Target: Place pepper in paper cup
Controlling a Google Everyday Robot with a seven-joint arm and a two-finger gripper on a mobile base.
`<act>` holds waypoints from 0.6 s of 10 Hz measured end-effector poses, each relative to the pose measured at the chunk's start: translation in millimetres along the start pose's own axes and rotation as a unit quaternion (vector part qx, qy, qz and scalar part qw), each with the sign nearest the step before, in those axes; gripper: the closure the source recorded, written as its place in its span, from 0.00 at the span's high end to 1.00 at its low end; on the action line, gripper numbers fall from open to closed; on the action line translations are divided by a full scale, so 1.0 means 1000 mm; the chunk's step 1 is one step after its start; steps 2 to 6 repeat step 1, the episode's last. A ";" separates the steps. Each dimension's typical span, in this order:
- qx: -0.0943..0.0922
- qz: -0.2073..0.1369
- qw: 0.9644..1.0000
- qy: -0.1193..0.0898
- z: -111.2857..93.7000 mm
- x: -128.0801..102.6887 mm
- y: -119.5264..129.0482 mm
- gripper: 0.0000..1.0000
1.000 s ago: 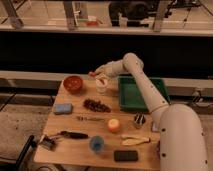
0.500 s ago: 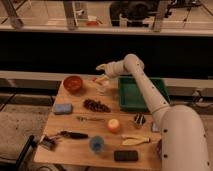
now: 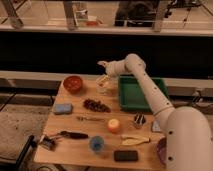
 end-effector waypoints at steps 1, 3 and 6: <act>0.013 -0.012 1.000 0.007 -0.012 -0.012 -0.007 0.76; 0.013 -0.012 1.000 0.007 -0.012 -0.012 -0.007 0.76; 0.013 -0.012 1.000 0.007 -0.012 -0.012 -0.007 0.76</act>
